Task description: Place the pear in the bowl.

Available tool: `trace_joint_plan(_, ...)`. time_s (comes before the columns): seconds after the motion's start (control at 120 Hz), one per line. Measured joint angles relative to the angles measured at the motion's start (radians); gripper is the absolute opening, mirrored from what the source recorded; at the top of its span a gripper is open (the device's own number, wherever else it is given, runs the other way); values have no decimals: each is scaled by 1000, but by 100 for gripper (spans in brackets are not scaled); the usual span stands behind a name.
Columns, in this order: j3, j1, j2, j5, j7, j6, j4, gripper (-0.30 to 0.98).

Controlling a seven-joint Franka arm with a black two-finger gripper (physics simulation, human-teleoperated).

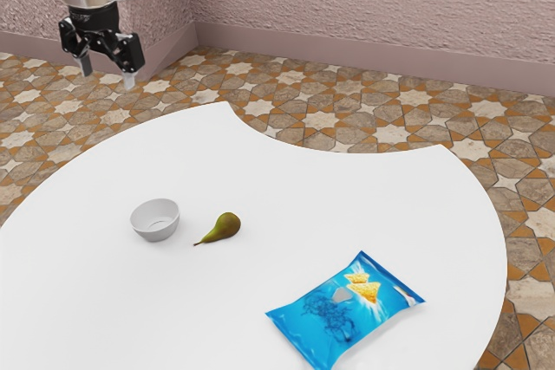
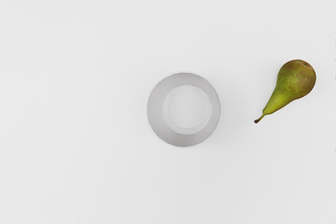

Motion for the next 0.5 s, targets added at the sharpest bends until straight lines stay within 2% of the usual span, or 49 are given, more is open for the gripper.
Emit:
trace_joint_plan(0.258,-10,-30,-2,-10,1,6,-11,69)
trace_joint_plan(0.5,-48,-70,4,-29,-2,30,-156,69)
